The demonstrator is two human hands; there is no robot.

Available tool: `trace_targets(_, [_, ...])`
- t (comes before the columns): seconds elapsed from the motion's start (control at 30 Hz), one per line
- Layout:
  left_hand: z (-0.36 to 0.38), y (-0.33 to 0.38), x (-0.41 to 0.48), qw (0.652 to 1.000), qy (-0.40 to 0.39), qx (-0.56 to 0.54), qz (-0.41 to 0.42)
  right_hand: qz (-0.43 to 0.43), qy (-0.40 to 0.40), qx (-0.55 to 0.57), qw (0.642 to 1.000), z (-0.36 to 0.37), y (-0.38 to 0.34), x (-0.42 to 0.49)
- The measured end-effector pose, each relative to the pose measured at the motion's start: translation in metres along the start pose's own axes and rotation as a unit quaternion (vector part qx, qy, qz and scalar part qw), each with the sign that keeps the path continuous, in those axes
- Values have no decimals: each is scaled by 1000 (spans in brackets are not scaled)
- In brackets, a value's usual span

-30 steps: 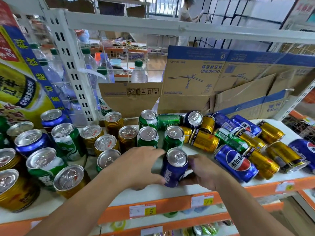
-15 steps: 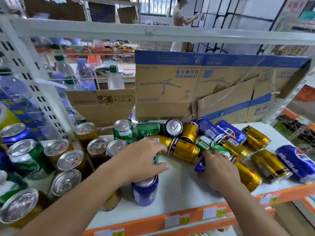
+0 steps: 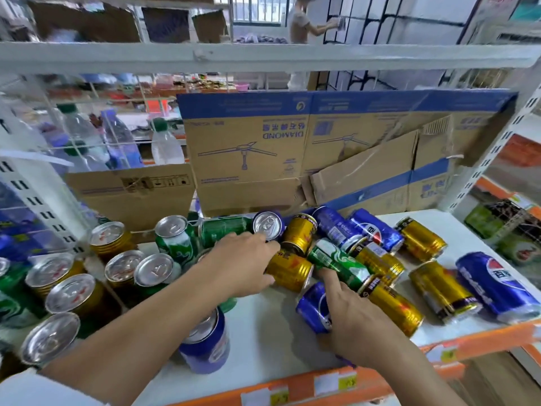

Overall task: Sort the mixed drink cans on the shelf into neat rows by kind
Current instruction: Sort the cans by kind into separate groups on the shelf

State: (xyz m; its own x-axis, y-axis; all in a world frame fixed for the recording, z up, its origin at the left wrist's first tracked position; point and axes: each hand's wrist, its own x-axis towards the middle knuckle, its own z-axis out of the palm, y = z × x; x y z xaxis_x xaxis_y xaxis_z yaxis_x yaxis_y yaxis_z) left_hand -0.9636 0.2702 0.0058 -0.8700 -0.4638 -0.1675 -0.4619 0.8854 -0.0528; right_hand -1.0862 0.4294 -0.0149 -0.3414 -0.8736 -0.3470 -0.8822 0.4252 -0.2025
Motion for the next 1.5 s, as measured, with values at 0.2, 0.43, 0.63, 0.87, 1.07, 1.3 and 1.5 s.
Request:
trace_targets(0.2, [21,19,25,996,-38,42,71,-45,-16,-103,994,-26,-5,2])
trace_targets(0.43, [35,36,51,994,-18,89,55,-58,10,-86,995,-29,-4,6])
trace_targets(0.63, [24,35,55,994,7,94,56,-69,-10,-88,994,-34,-1,7])
trace_targets(0.87, [-12,10,4,975,62,-209,-40,-84,-14,-97,992,-35,-4,13])
trace_targets(1.07, [-10,-8,-27,972,37,-210,-94,-98,48,-22,994,-28,-16,24])
trace_targets(1.3, [10,-8,-44,989,-53,-99,-97,-119,199,127,964,-12,-26,31])
trace_targets(1.5, [10,-13,-48,982,-87,-133,-98,-123,155,160,967,-15,-20,47])
